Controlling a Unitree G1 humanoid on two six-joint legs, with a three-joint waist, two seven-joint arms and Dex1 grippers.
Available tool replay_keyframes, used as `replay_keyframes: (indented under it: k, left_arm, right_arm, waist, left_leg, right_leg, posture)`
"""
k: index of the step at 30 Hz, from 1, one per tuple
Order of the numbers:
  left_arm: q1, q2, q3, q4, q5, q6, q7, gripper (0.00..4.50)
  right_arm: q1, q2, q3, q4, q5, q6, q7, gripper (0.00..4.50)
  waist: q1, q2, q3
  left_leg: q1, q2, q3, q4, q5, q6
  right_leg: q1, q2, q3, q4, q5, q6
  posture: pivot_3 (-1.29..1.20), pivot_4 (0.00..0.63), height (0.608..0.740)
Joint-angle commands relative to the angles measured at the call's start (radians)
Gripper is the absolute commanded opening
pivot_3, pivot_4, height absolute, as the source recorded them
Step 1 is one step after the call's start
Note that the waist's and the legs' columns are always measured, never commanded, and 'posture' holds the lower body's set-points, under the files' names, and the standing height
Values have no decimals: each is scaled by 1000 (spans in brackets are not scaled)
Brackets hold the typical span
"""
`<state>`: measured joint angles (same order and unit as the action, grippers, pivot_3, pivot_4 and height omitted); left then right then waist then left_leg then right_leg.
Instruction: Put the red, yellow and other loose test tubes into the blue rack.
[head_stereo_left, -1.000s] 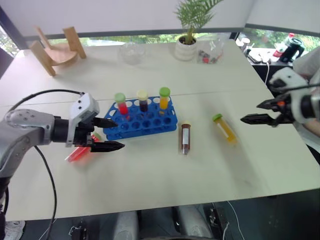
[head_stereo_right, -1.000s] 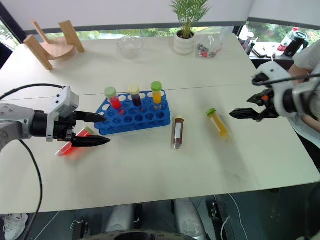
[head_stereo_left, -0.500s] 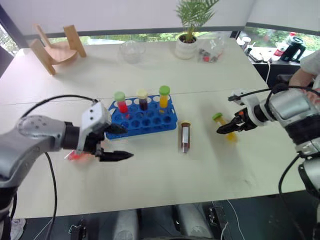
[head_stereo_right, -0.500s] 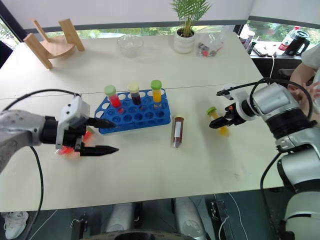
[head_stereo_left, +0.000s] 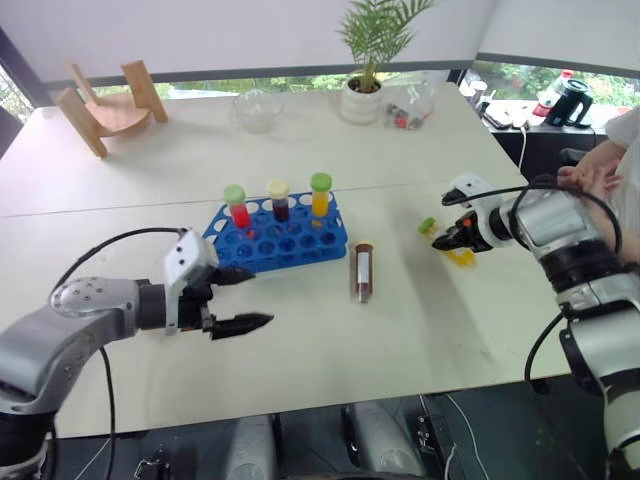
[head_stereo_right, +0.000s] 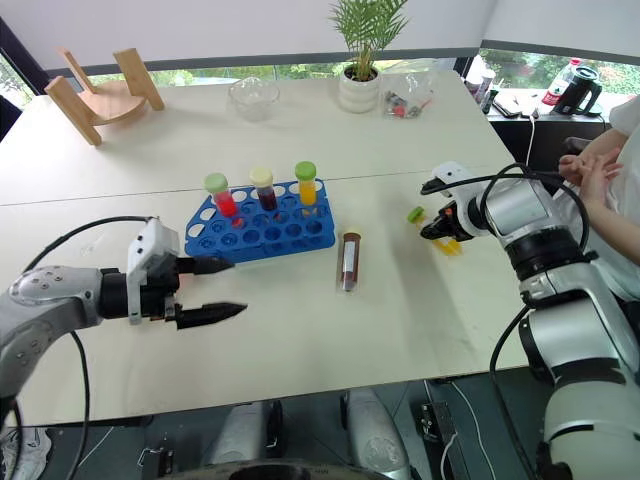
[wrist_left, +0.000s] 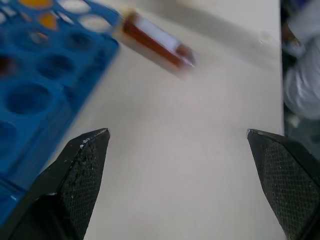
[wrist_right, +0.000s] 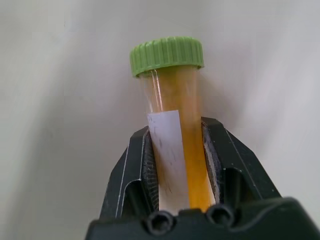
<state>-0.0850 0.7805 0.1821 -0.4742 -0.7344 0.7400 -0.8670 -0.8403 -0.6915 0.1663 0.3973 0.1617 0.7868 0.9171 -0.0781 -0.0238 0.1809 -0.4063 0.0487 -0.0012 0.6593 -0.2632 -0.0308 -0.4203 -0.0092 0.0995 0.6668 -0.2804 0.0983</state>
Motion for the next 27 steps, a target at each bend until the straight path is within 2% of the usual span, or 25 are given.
replay_keyframes:
  k: [1, 6, 12, 17, 27]
  left_arm:
    - [74, -63, 57, 9, 49, -129, 29, 4500]
    - [163, -127, 46, -63, 47, -137, 97, 4500]
    - [226, -146, -8, -102, 132, -182, 141, 4500]
    - [226, -170, -43, -109, 161, -194, 174, 4500]
    - [168, -177, -77, -61, 185, -197, 179, 4500]
  right_arm:
    - [91, 141, -260, -353, 179, -149, -117, 853]
    - [326, 406, -295, -731, 235, -218, -358, 853]
    - [499, 627, -158, -769, 87, -411, -578, 853]
    - [570, 698, -79, -675, -6, -585, -649, 853]
    - [537, 695, -57, -432, -77, -819, -661, 853]
  waist:
    - [-5, 1, 0]
    - [29, 0, -1]
    - [32, 1, -1]
    - [32, 1, -1]
    - [29, 0, -1]
  left_leg:
    - [0, 0, 0, 0, 0, 0]
    - [-3, -1, -5, -8, 1, -1]
    - [-2, -4, -2, -9, 6, -12]
    - [-1, -3, -3, -9, 8, -13]
    - [-1, -2, -3, -11, 8, -13]
  right_leg:
    - [-1, 0, 0, 2, 0, 0]
    - [-5, -1, -2, 1, -1, -1]
    - [-4, -5, 0, -1, 1, 1]
    - [-3, -3, 0, -1, 0, -2]
    - [-3, -2, 0, -1, 1, 0]
  posture:
    - [0, 150, 740]
    - [0, 150, 740]
    - [0, 150, 740]
    - [0, 150, 740]
    - [0, 150, 740]
